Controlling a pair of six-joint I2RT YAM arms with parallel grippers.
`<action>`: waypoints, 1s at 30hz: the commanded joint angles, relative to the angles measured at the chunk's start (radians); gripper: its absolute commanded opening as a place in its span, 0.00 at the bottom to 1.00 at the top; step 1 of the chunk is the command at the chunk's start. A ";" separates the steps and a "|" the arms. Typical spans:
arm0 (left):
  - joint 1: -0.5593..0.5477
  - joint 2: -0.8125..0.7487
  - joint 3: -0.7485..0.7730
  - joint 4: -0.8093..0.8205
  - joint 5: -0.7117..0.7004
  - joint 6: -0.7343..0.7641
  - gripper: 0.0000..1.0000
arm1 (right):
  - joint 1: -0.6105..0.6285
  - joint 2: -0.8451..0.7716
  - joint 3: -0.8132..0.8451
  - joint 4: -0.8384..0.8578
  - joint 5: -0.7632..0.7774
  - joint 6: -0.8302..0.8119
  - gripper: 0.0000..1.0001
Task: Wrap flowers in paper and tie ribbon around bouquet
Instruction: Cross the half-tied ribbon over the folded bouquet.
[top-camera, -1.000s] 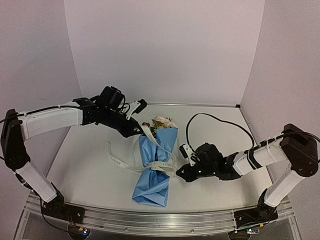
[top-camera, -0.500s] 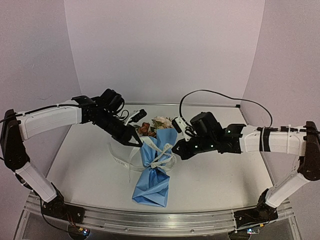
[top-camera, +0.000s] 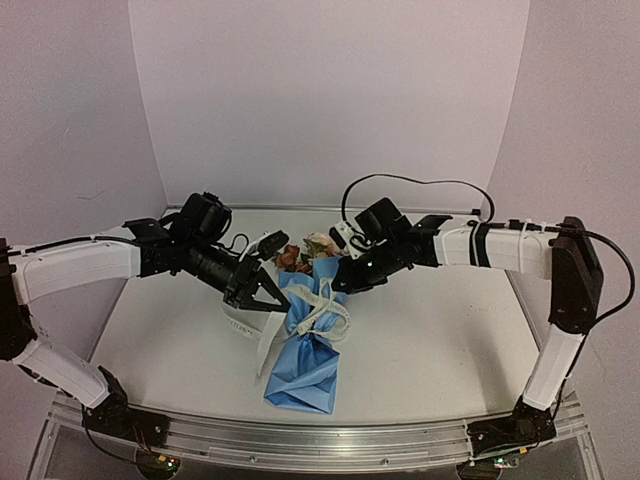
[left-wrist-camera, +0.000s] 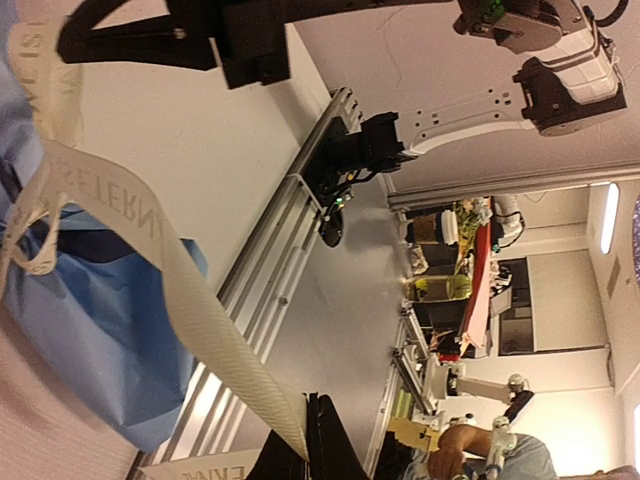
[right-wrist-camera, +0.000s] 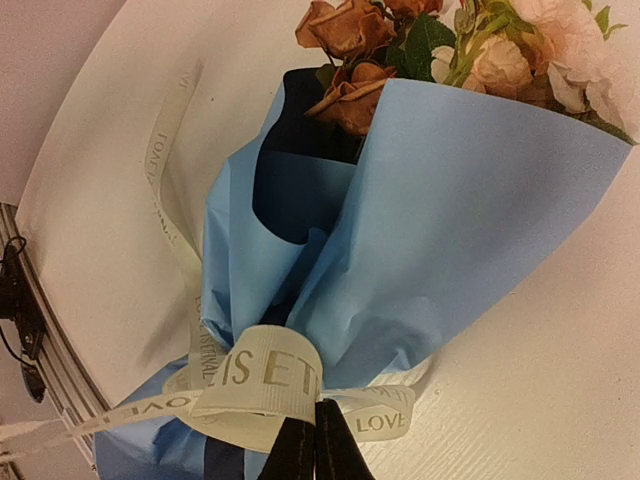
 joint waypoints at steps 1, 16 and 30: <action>-0.076 0.009 -0.044 0.381 -0.033 -0.285 0.03 | 0.001 0.041 0.091 -0.032 -0.082 0.033 0.00; -0.271 0.294 -0.049 0.941 -0.431 -0.614 0.05 | -0.005 0.066 0.116 -0.069 -0.118 0.029 0.00; -0.308 0.225 0.046 0.561 -0.482 -0.289 0.55 | -0.003 0.017 0.087 -0.088 -0.140 -0.002 0.00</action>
